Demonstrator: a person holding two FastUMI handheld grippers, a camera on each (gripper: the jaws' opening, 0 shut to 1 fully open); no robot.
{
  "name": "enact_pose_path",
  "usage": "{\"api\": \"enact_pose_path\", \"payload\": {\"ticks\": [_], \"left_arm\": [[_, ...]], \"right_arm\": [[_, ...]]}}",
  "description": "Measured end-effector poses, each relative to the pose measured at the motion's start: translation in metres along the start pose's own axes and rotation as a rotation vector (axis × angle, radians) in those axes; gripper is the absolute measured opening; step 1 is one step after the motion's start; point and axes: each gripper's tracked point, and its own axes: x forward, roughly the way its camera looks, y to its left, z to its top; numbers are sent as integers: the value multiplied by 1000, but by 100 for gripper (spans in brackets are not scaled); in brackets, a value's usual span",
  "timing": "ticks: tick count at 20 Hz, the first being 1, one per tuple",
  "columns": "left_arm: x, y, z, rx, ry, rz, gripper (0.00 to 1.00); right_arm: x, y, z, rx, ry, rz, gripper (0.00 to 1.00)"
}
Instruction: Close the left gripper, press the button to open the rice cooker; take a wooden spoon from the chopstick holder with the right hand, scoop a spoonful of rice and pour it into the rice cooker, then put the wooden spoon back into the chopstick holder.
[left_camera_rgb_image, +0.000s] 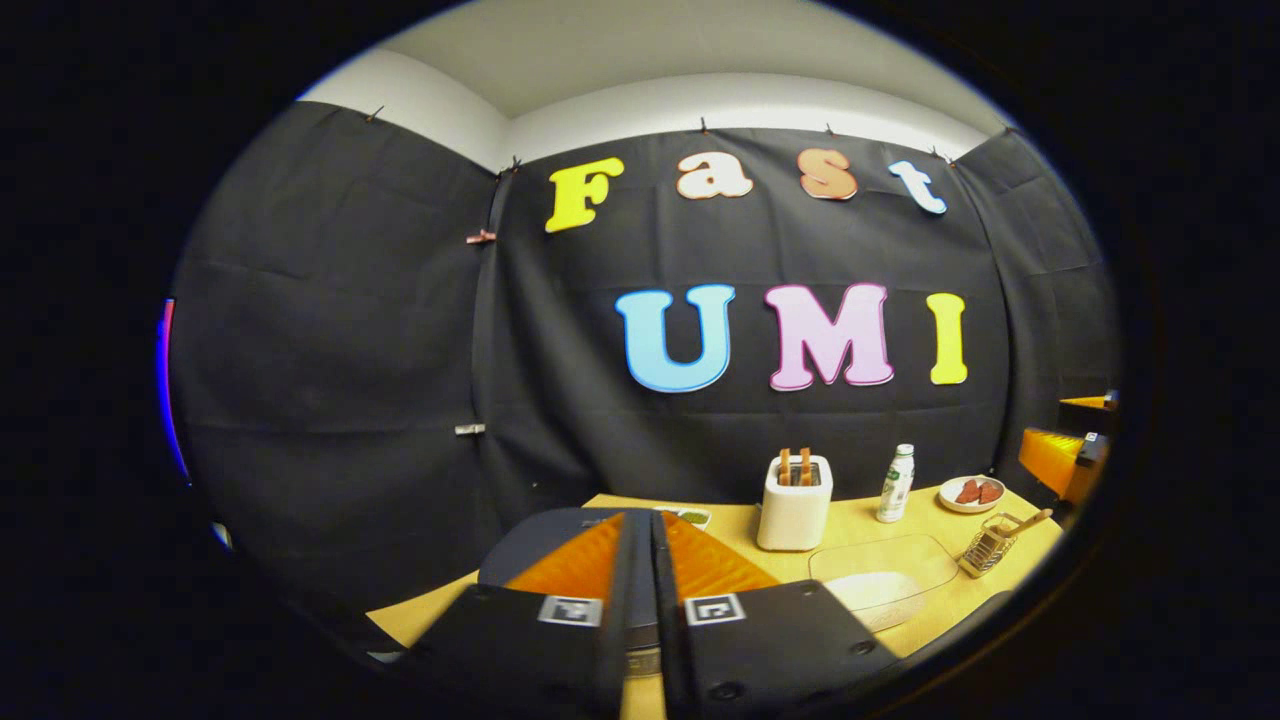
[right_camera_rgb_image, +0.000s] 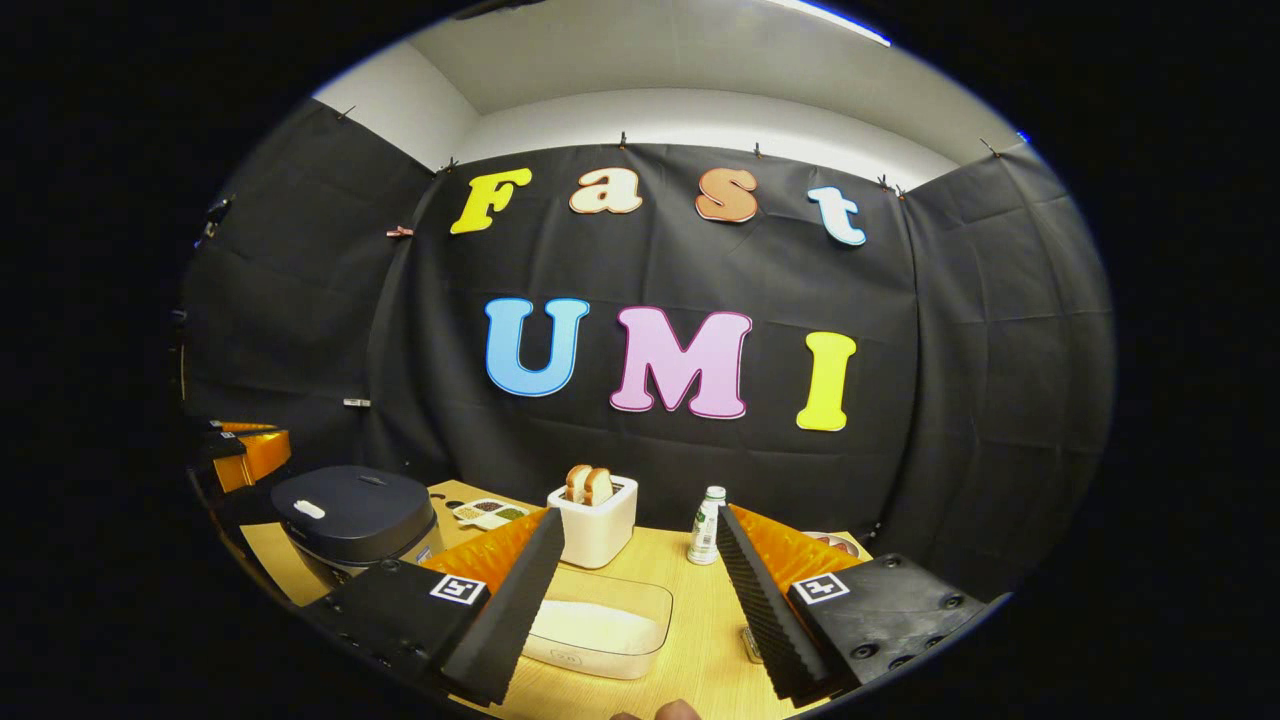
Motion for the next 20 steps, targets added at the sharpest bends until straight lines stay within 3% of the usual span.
{"api": "enact_pose_path", "payload": {"ticks": [1, 2, 11, 13, 20], "left_arm": [[1, 4, -11, -13, 41, 6, 8], [7, 10, -20, -26, 75, 14, 7], [62, 33, -83, 13, 259, -3, 6], [65, 33, -97, -25, 308, -10, 6], [64, 32, -101, -163, 307, -11, 6]], "right_arm": [[0, 2, 0, -2, 0, 0, 95], [1, 3, 0, -5, -1, -2, 95], [4, 14, -6, -22, 17, -9, 95], [4, 14, -5, -28, 17, -13, 95], [4, 10, -7, -28, 26, -21, 95]]}}
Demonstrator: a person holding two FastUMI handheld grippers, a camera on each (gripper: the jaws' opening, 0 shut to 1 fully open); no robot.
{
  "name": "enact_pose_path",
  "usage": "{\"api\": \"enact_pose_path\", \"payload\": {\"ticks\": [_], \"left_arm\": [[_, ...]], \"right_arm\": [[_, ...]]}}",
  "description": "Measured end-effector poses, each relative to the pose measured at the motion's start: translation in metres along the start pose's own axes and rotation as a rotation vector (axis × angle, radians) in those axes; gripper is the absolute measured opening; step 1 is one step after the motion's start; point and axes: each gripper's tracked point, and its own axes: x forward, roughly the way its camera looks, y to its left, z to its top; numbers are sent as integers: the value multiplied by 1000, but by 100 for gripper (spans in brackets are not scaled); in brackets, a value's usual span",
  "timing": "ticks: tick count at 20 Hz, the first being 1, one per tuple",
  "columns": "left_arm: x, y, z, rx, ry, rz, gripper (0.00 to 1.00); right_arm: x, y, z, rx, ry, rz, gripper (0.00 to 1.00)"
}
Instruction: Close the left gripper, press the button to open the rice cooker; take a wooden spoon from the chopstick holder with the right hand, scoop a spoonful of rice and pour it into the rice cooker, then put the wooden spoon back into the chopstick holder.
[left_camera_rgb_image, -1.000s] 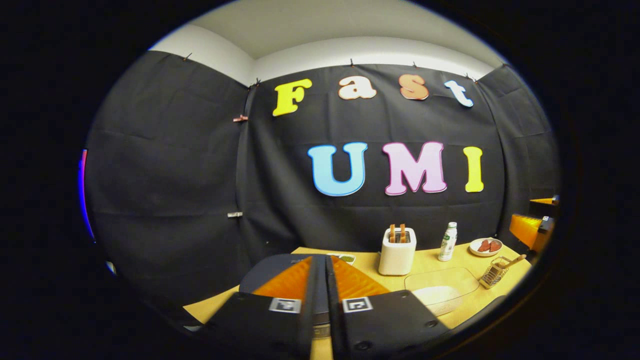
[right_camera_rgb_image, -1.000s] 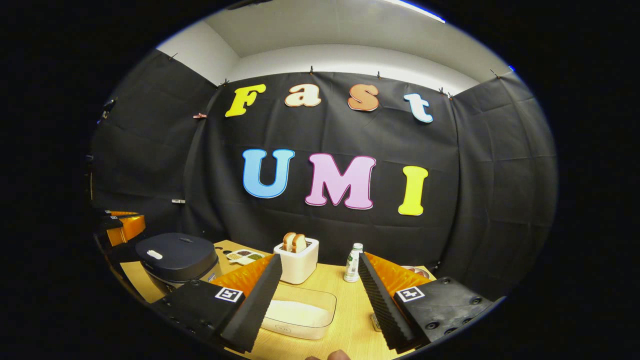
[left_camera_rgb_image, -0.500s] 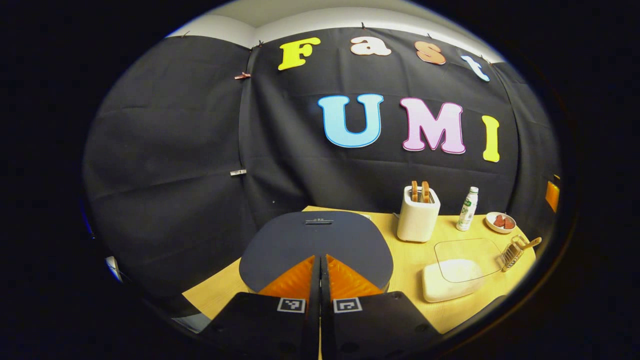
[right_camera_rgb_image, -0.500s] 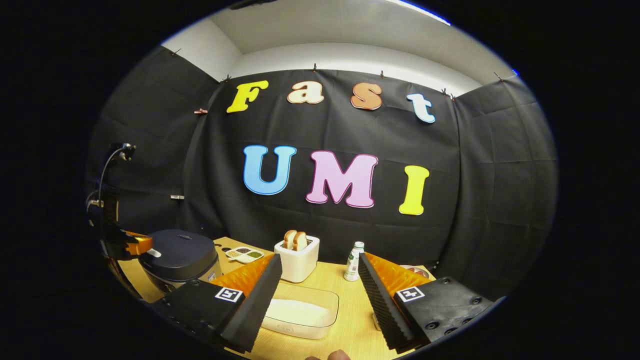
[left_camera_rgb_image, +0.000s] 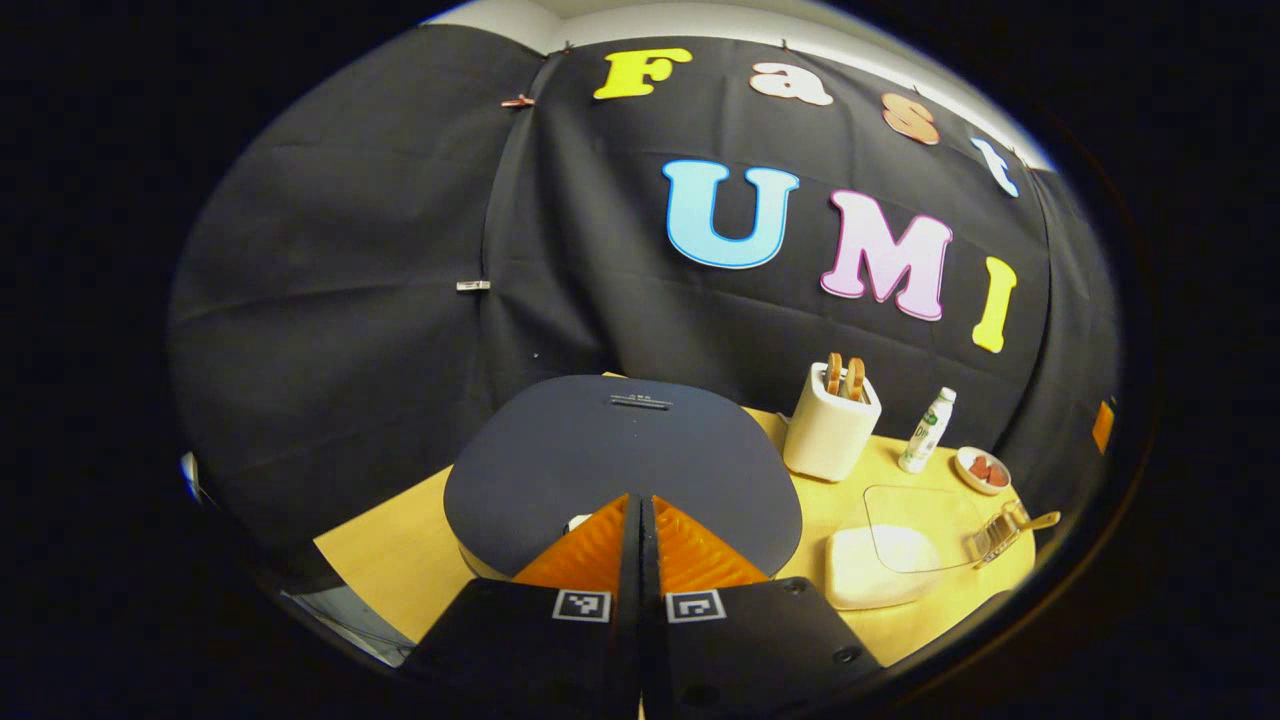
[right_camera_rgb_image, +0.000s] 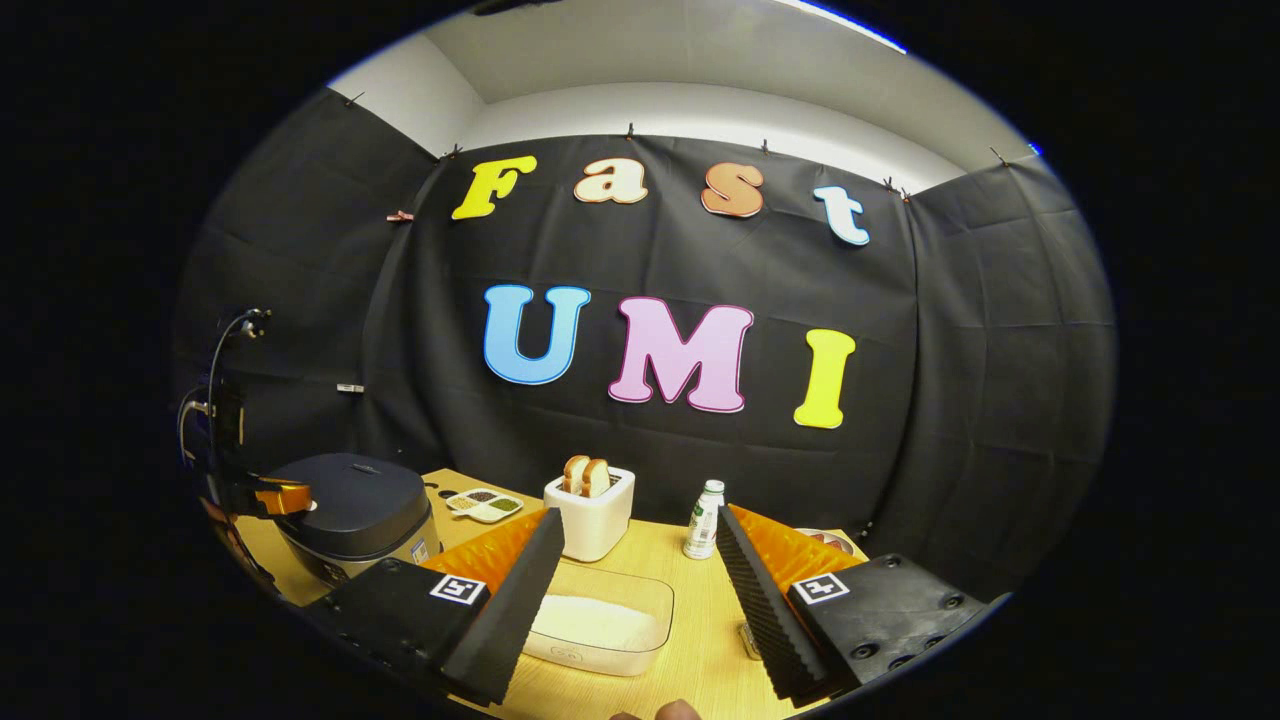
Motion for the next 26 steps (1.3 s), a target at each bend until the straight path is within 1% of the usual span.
{"api": "enact_pose_path", "payload": {"ticks": [2, 5, 8, 10, 11, 12, 14, 15, 16, 17, 19, 21, 22, 23, 25, 26], "left_arm": [[0, -2, -7, 37, -3, 15, 6], [0, 1, -7, 24, -6, 38, 6], [-2, -3, -1, 35, -13, 49, 6], [-8, -5, 13, 76, -70, 48, 6], [-12, -7, 26, 105, -125, 51, 8], [-20, -11, 41, 130, -175, 50, 6], [-36, -22, 64, 145, -227, 33, 17], [-38, -25, 71, 143, -243, 26, 32], [-41, -29, 81, 138, -262, 18, 37], [-44, -31, 87, 136, -279, 17, 46], [-51, -35, 102, 148, -321, 9, 54], [-53, -40, 112, 187, -351, -3, 57], [-50, -44, 111, 205, -338, -16, 55], [-50, -46, 109, 218, -329, -27, 60], [-55, -51, 119, 227, -347, -38, 69], [-57, -53, 125, 229, -365, -38, 70]], "right_arm": [[-1, -3, 2, 2, -4, -2, 95], [-2, -4, 3, 3, -9, -3, 95], [-5, -7, 5, 1, -13, -5, 95], [-6, -10, 3, 4, -8, -9, 95], [-7, -13, 0, 5, -3, -13, 95], [-7, -17, -1, 3, 1, -20, 95], [-9, -26, -6, 8, 12, -36, 95], [-9, -31, -9, 13, 21, -47, 95], [-10, -36, -12, 16, 29, -57, 95], [-9, -43, -14, 20, 36, -70, 95], [-9, -53, -18, 26, 45, -95, 95], [-8, -62, -18, 30, 45, -116, 95], [-7, -65, -20, 30, 48, -123, 96], [-7, -68, -22, 31, 52, -129, 95], [-7, -72, -26, 32, 59, -136, 95], [-7, -76, -27, 28, 61, -142, 95]]}}
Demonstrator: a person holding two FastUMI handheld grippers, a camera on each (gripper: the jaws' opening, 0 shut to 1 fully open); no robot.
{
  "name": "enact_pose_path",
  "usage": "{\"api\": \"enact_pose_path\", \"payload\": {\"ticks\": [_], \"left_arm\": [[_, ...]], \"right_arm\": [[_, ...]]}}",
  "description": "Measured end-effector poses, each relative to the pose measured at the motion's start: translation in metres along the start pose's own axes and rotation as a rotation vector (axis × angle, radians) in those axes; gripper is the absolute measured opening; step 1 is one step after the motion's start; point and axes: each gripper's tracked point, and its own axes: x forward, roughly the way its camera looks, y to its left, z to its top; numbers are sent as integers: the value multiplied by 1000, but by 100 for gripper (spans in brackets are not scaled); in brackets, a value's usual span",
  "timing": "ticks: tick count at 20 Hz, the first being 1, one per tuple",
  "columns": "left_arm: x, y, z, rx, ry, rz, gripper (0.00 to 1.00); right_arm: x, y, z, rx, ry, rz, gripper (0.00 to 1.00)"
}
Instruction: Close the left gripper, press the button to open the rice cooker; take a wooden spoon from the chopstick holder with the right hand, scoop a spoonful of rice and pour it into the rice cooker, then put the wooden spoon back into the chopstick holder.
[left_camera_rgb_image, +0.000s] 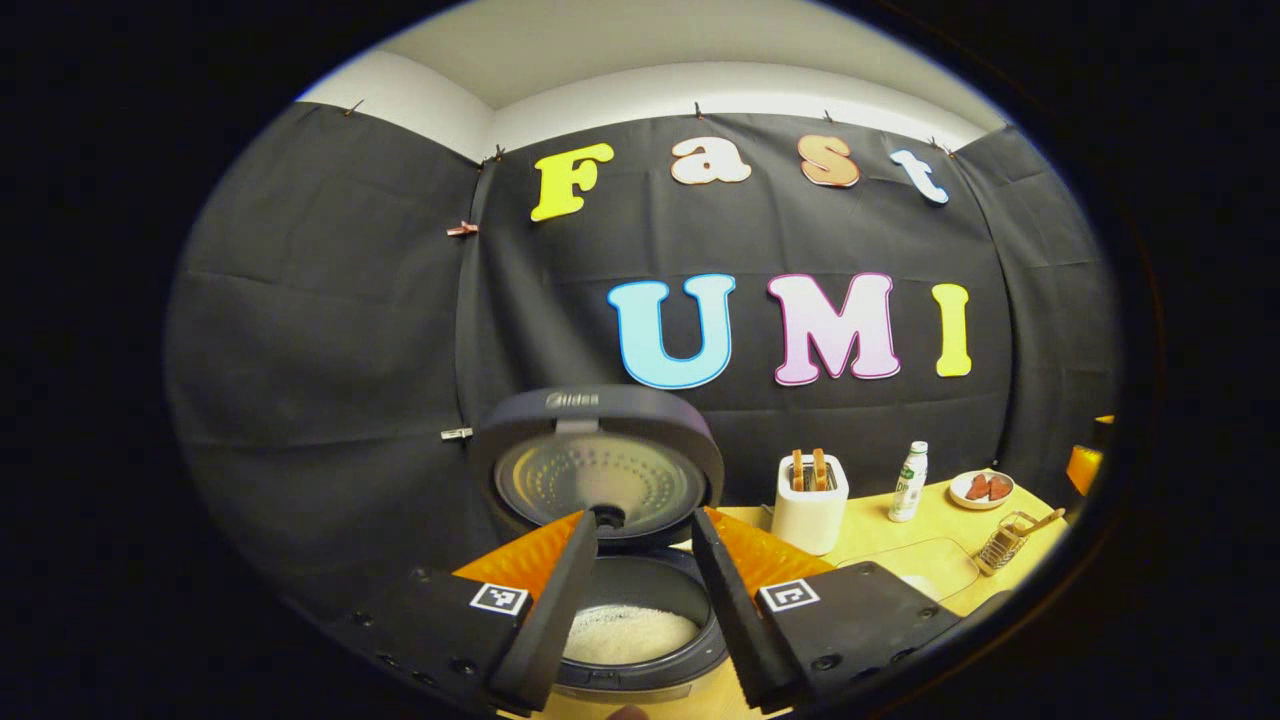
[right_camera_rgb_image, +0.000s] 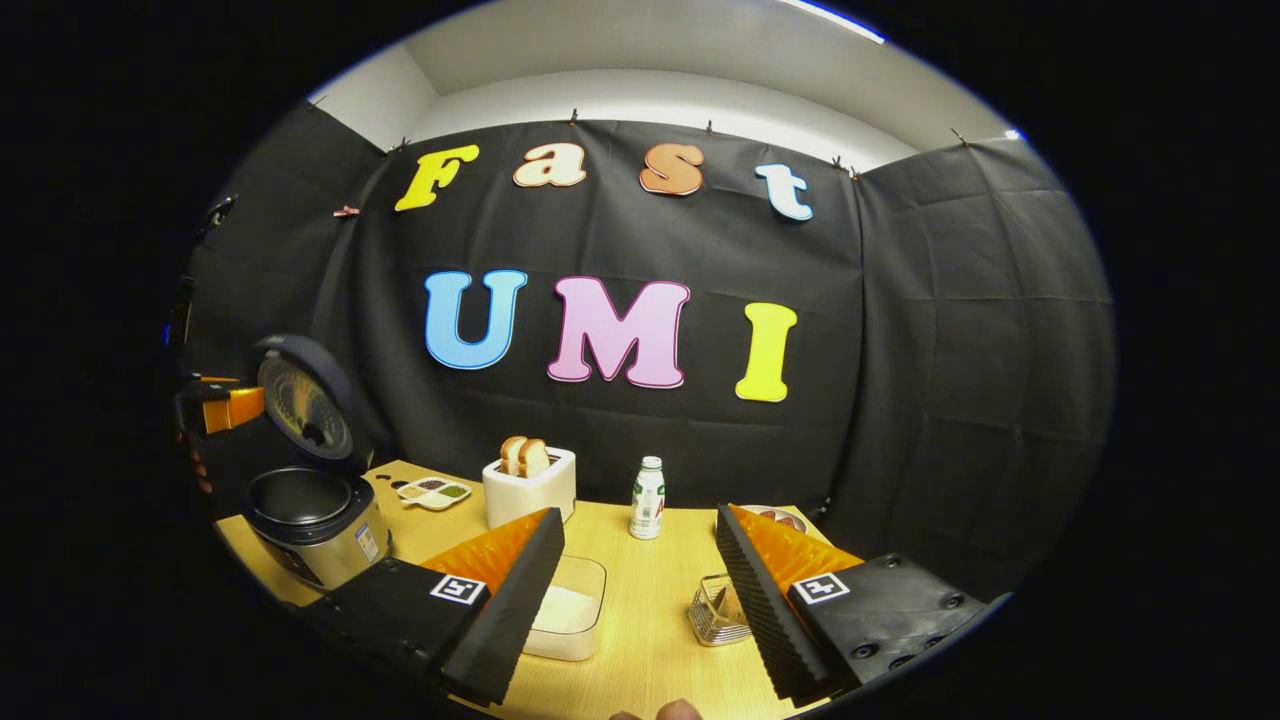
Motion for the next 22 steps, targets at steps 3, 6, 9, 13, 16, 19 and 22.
{"api": "enact_pose_path", "payload": {"ticks": [3, 6, 9, 13, 16, 19, 22], "left_arm": [[6, -7, 12, -12, -19, 0, 74], [17, -13, 18, -48, -22, 0, 87], [20, -16, 25, -43, -28, 7, 89], [17, -20, 22, -64, -15, 10, 90], [13, -18, 15, -69, 11, 30, 90], [9, -24, 14, -52, 28, 28, 90], [3, -33, 16, -28, 31, 25, 90]], "right_arm": [[3, -12, -10, 5, 12, -22, 95], [4, -28, -31, 11, 49, -57, 95], [4, -53, -48, 23, 71, -112, 95], [3, -86, -85, 78, 135, -180, 96], [4, -98, -114, 119, 189, -199, 96], [16, -102, -138, 151, 218, -196, 96], [36, -103, -161, 155, 240, -186, 96]]}}
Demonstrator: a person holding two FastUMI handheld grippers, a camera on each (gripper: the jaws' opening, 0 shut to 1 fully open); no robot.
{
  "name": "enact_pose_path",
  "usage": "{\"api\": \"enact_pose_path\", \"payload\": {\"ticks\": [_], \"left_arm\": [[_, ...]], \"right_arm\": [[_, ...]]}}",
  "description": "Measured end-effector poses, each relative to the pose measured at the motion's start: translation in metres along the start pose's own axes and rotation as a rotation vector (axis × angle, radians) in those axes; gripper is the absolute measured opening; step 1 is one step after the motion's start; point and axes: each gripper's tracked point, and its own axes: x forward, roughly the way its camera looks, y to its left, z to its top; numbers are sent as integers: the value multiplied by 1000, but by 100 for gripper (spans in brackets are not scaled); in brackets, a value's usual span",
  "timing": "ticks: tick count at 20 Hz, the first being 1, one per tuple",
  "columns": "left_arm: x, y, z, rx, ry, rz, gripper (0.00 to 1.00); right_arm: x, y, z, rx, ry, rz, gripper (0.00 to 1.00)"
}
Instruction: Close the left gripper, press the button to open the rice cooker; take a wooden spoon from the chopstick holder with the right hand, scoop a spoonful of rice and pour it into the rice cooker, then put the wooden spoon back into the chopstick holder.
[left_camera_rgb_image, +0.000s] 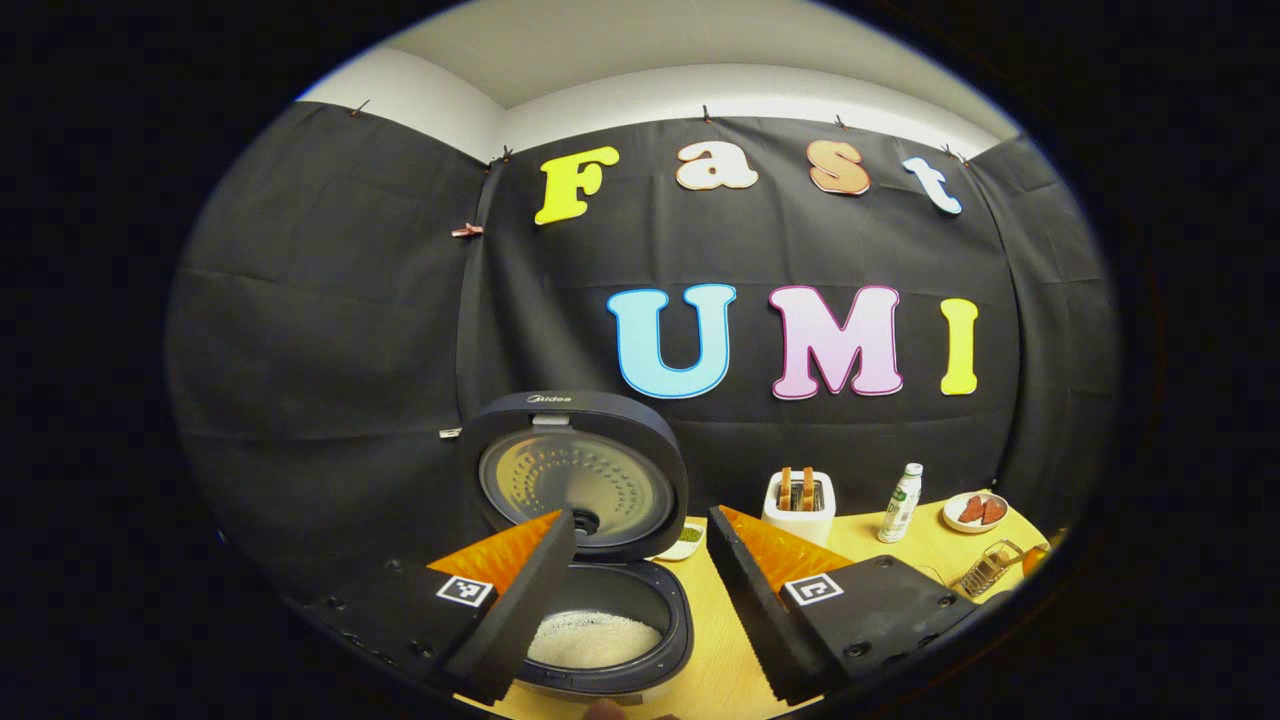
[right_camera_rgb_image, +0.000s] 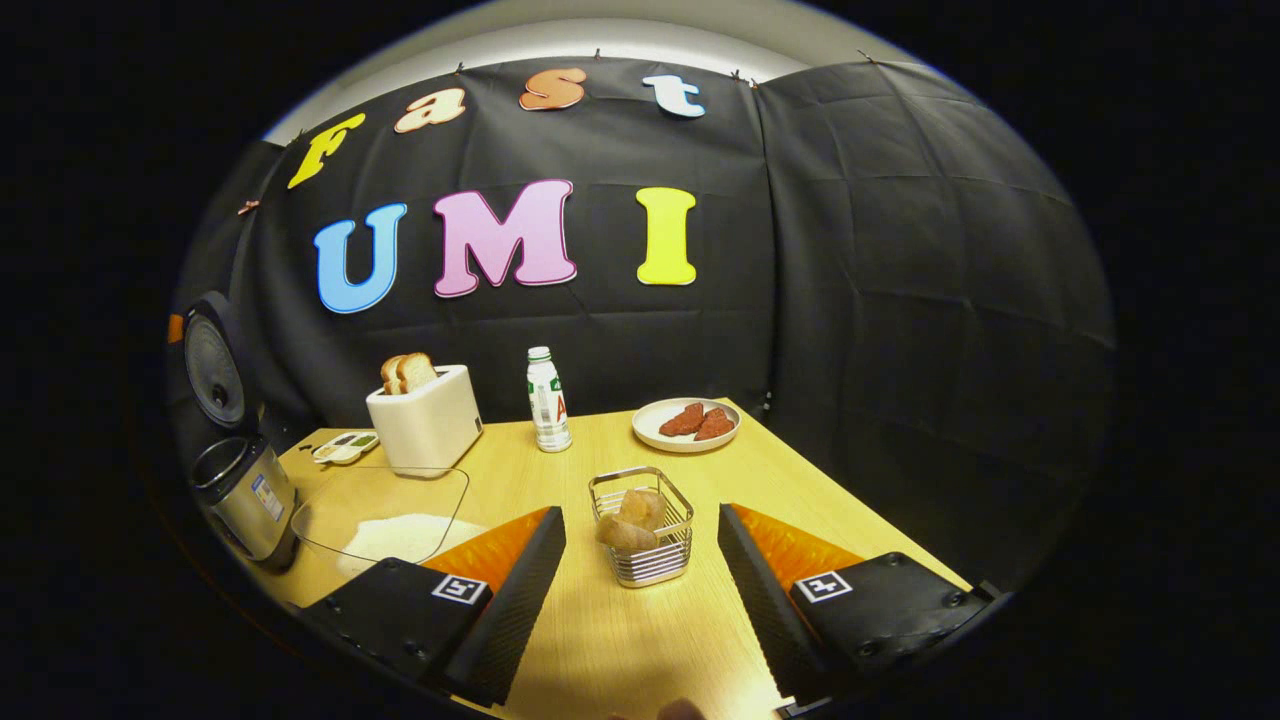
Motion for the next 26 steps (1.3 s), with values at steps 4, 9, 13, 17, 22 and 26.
{"api": "enact_pose_path", "payload": {"ticks": [4, 9, 13, 17, 22, 26], "left_arm": [[-6, -13, 2, 19, 11, -9, 90], [-11, -13, -7, 40, 45, -1, 90], [-13, -8, -12, 59, 57, 9, 90], [-17, -12, -15, 62, 63, 1, 90], [-24, -12, -14, 67, 52, -9, 90], [-25, -6, -10, 45, 39, 5, 92]], "right_arm": [[30, 5, -17, -11, 25, 25, 95], [50, 3, -23, 3, 23, 17, 89], [57, -1, -24, -23, 26, -10, 40], [54, 7, -17, -30, 22, 13, 22], [55, 8, -5, -48, 23, 26, 19], [52, 8, 24, -49, -22, 27, 19]]}}
